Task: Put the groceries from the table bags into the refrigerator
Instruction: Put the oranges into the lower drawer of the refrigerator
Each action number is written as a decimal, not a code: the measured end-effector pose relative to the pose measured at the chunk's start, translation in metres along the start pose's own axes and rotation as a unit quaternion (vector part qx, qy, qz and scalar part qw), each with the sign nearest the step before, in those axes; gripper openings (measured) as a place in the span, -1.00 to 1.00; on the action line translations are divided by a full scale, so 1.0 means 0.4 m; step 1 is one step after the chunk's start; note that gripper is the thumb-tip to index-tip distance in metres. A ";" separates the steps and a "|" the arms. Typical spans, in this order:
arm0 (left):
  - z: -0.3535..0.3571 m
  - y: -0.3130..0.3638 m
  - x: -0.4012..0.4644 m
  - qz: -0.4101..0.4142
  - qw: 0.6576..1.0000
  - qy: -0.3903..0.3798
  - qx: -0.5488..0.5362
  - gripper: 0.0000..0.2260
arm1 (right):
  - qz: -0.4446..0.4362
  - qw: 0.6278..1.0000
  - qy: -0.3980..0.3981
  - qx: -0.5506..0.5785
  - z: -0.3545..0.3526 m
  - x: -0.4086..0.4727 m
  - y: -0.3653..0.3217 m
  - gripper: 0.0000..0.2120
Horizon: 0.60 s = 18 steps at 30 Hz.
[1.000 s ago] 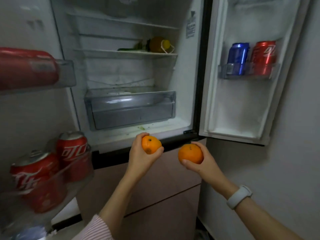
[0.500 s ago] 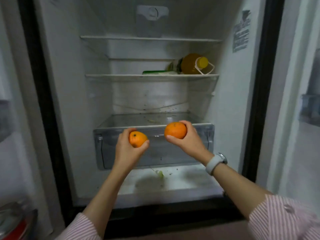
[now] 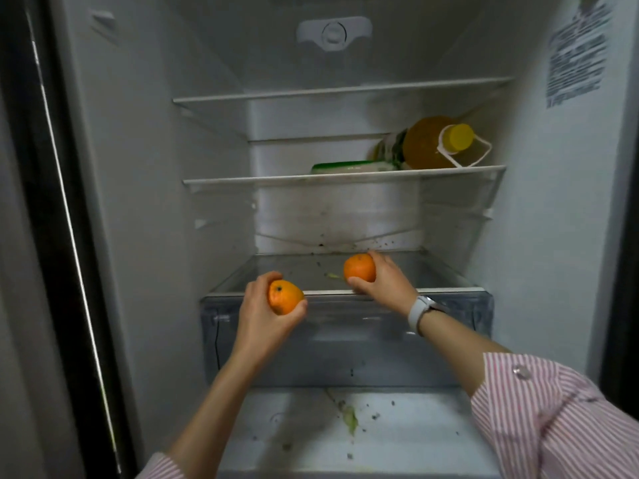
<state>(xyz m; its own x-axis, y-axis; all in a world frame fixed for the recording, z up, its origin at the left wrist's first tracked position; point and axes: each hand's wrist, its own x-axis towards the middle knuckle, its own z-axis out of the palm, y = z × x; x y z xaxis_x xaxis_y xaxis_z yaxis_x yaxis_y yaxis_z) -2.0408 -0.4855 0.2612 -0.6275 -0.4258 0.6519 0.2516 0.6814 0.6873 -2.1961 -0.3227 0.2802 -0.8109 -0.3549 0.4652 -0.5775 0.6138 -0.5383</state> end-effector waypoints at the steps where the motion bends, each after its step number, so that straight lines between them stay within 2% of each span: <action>1: 0.006 -0.006 -0.001 -0.001 1.000 -0.008 -0.002 -0.57 | 0.001 1.000 -0.001 -0.016 -0.006 0.001 0.003 -0.32; 8: 0.012 -0.023 0.008 0.006 0.999 -0.027 -0.021 -0.59 | 0.003 0.996 -0.011 -0.085 -0.023 -0.024 0.020 -0.31; 10: 0.008 -0.026 0.004 0.005 0.999 -0.028 -0.028 -0.58 | -0.028 0.992 0.045 -0.118 -0.025 -0.055 0.017 -0.38; 13: -0.004 -0.034 -0.010 0.003 0.999 -0.021 -0.032 -0.58 | -0.135 0.966 0.148 -0.162 0.000 -0.125 0.022 -0.51; 15: -0.012 -0.039 -0.019 -0.004 0.999 -0.016 -0.030 -0.53 | -0.196 0.944 0.132 -0.231 0.033 -0.168 0.041 -0.49; 18: -0.018 -0.039 -0.031 -0.015 0.999 -0.016 -0.030 -0.46 | -0.215 0.925 0.081 -0.303 0.057 -0.199 0.055 -0.48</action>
<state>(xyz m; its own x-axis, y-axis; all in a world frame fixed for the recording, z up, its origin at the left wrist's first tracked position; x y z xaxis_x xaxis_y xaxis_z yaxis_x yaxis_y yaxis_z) -2.0317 -0.4953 0.2447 -0.6578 -0.4256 0.6214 0.2756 0.6317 0.7246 -2.1464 -0.2970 0.2153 -0.4649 -0.5777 0.6709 -0.6447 0.7403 0.1907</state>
